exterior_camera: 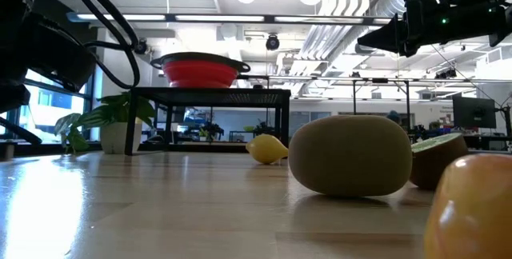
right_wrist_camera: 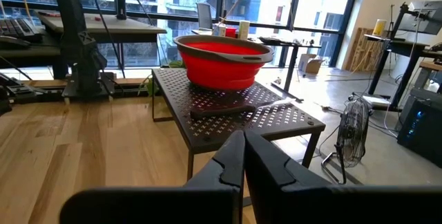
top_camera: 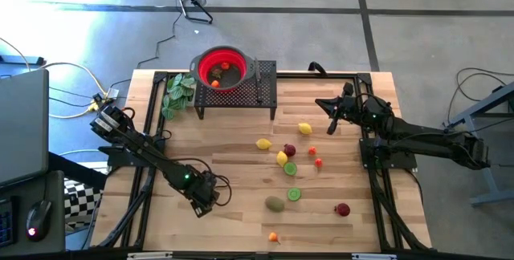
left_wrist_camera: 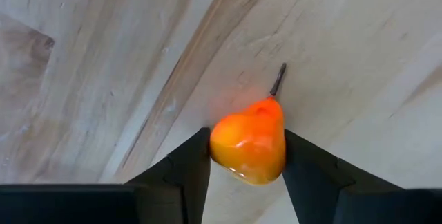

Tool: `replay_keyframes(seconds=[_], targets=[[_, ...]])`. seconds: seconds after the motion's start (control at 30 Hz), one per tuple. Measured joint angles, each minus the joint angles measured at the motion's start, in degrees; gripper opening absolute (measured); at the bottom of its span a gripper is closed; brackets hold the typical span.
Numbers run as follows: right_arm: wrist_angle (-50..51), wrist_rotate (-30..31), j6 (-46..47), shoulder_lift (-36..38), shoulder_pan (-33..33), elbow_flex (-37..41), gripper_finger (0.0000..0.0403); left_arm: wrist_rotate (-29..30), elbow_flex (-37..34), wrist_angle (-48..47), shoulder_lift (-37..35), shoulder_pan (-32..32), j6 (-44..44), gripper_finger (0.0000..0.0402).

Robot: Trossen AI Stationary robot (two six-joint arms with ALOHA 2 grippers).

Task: Pick & Place Fruit
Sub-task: Put the orange pear into the red strainer bowl on the shelf

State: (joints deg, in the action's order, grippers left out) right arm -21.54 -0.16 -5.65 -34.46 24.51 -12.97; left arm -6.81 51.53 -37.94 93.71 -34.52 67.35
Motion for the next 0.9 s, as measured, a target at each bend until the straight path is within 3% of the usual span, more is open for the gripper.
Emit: replay_keyframes(seconds=[0.6, 0.9], targets=[[0.00, -0.02, 0.00, 0.01, -0.02, 0.00, 0.0003, -0.17, 0.11, 0.69, -2.46, -0.04, -0.16, 0.0156], [0.00, 0.00, -0.17, 0.02, 0.00, 0.00, 0.0003, 5.06, 0.11, -0.12, -8.95, 0.00, -1.09, 0.0156]])
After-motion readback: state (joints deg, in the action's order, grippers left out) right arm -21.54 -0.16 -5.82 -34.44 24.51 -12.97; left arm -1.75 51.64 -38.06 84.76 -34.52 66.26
